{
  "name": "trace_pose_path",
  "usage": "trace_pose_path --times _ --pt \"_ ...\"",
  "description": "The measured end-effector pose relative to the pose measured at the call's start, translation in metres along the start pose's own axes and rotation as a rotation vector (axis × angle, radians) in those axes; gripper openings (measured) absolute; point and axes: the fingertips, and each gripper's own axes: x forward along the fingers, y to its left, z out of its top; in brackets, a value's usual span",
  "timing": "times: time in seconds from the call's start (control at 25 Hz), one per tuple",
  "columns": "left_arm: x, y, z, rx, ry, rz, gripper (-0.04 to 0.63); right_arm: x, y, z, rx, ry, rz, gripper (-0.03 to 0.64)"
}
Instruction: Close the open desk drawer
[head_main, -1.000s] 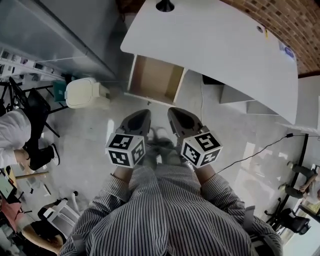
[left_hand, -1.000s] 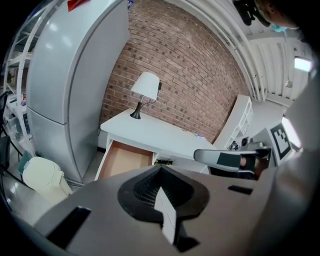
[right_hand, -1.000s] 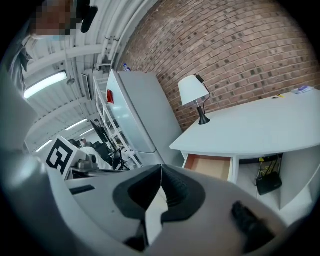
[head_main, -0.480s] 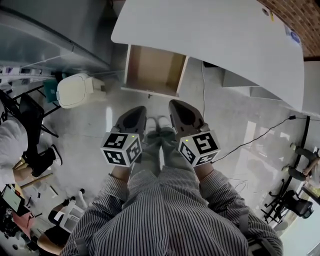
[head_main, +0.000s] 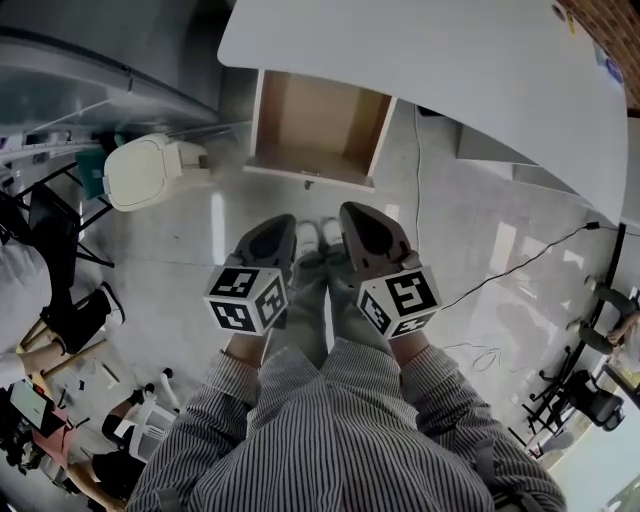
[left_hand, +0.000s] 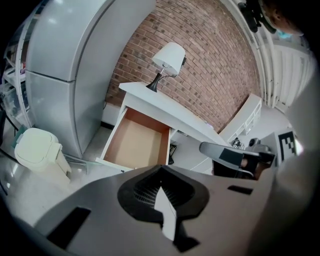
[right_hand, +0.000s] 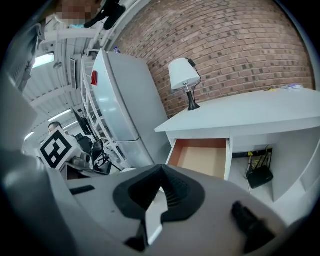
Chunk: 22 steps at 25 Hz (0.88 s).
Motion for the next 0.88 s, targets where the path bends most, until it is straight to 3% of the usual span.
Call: trace_pose_path --times 0.52,0.88 --pt "0.056 0.028 -0.03 -0.039 0.053 0.005 0.012 0.035 -0.024 -0.066 0.036 0.087 -0.006 0.017" --pt "0.084 0.059 -0.05 -0.042 0.09 0.054 0.011 0.057 -0.04 -0.107 0.083 0.123 -0.014 0.017"
